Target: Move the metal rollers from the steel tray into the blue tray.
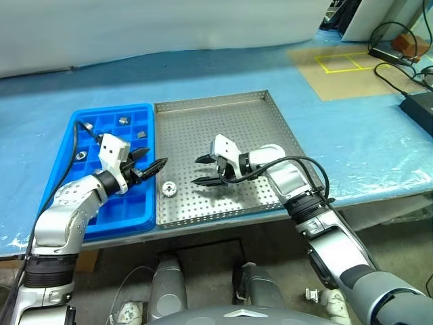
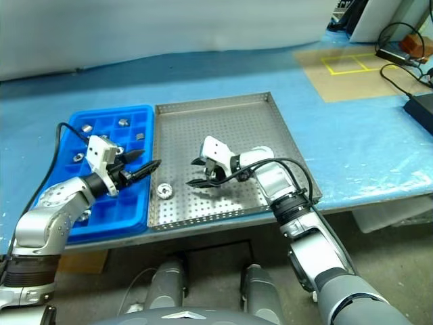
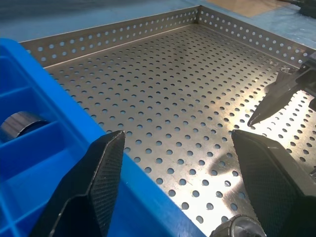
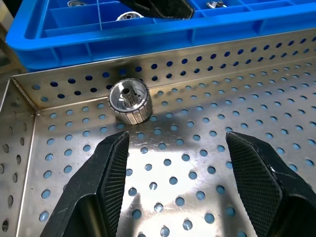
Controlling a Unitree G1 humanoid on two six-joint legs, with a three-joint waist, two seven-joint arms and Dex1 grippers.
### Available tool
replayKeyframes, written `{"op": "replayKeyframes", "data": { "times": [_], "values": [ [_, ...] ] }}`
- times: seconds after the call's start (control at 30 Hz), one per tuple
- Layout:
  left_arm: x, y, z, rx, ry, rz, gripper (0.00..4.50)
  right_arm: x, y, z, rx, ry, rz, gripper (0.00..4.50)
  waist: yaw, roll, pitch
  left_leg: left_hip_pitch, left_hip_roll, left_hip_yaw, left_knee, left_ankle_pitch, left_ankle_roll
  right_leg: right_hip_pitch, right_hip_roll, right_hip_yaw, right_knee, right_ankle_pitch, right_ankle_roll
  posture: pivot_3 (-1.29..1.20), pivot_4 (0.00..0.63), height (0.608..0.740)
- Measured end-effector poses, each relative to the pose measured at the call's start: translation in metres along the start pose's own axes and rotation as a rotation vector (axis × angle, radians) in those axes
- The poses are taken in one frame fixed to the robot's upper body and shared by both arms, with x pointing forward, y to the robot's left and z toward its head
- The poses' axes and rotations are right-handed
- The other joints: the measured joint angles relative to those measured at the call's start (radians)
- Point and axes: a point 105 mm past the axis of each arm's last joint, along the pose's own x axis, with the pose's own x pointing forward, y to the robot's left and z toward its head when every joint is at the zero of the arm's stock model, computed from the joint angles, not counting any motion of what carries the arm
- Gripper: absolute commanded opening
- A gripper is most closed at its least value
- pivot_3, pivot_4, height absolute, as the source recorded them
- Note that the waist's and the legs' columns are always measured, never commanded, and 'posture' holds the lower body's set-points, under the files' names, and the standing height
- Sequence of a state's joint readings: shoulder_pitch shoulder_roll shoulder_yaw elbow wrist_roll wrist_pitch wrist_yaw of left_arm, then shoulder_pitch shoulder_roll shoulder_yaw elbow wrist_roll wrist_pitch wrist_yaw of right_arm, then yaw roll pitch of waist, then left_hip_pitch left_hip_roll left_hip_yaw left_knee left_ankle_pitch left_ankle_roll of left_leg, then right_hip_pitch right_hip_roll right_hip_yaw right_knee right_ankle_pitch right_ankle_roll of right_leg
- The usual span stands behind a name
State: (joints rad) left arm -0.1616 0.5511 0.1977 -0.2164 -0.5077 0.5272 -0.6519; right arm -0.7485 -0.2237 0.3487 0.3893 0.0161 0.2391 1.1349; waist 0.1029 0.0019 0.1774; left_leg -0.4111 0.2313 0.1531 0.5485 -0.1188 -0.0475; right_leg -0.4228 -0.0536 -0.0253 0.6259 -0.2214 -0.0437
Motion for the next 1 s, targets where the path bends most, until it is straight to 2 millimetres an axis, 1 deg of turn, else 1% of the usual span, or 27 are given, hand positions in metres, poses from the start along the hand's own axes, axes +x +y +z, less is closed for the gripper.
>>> {"op": "replayKeyframes", "data": {
  "times": [0.17,0.33,0.53,0.63,0.77,0.8,0.83,0.93,1.0],
  "values": [
    [-0.018,0.002,-0.001,-0.006,0.001,0.067,3.67,0.016,0.004,0.004,-0.004,-0.019,0.051,3.27,0.006,0.000,0.000,0.000,0.000,0.000,0.000,0.000,0.000,0.000,0.000,0.000,0.000,0.000,0.000,0.27,0.150,0.740],
    [-0.031,0.000,-0.002,-0.005,0.008,0.114,3.67,0.035,0.008,0.000,0.001,-0.017,0.088,3.27,0.029,0.000,0.000,0.000,0.001,0.000,0.000,0.000,0.000,0.000,0.000,-0.001,-0.001,0.000,-0.001,0.32,0.150,0.740],
    [-0.038,-0.002,-0.001,-0.004,0.006,0.149,3.67,0.053,0.013,-0.006,0.015,-0.010,0.118,3.27,0.055,0.000,0.000,0.000,0.001,0.000,-0.001,0.000,0.000,0.000,0.000,-0.001,-0.001,0.000,-0.001,0.35,0.150,0.740],
    [-0.040,-0.003,-0.001,-0.007,0.005,0.154,3.67,0.057,0.015,-0.010,0.012,-0.001,0.125,3.27,0.062,0.000,0.000,0.000,0.001,-0.001,-0.001,0.000,0.000,0.000,0.000,-0.001,-0.001,0.000,-0.001,0.35,0.150,0.740],
    [-0.040,-0.002,-0.001,-0.008,0.005,0.159,3.67,0.058,0.014,-0.018,0.008,0.018,0.117,3.27,0.073,0.000,0.000,0.000,0.001,-0.001,-0.001,0.000,0.000,0.000,0.000,-0.001,0.000,0.000,-0.001,0.35,0.150,0.740],
    [-0.040,-0.002,-0.001,-0.008,0.005,0.159,3.67,0.057,0.013,-0.018,0.002,0.019,0.115,2.87,0.074,0.000,0.000,0.000,0.001,-0.001,-0.001,0.000,0.000,0.000,0.000,-0.001,0.000,0.000,-0.001,0.34,0.150,0.740],
    [-0.040,-0.002,-0.001,-0.008,0.005,0.159,3.67,0.057,0.013,-0.019,-0.006,0.021,0.115,2.66,0.075,0.000,0.000,0.000,0.001,-0.001,-0.001,0.000,0.000,0.000,0.000,-0.001,0.000,0.000,-0.001,0.34,0.150,0.740],
    [-0.040,-0.002,-0.001,-0.007,0.004,0.160,3.67,0.057,0.012,-0.019,-0.017,0.021,0.109,1.71,0.075,0.000,0.000,0.000,0.001,-0.001,-0.001,0.000,0.000,0.000,0.000,-0.001,0.000,0.000,-0.001,0.33,0.150,0.740],
    [-0.040,-0.002,0.000,-0.006,0.002,0.159,3.67,0.056,0.011,-0.020,-0.017,0.021,0.104,1.64,0.075,0.000,0.000,0.000,0.001,-0.001,-0.001,0.000,0.000,0.000,0.000,-0.001,0.000,0.000,-0.001,0.33,0.150,0.740]
  ]
}}
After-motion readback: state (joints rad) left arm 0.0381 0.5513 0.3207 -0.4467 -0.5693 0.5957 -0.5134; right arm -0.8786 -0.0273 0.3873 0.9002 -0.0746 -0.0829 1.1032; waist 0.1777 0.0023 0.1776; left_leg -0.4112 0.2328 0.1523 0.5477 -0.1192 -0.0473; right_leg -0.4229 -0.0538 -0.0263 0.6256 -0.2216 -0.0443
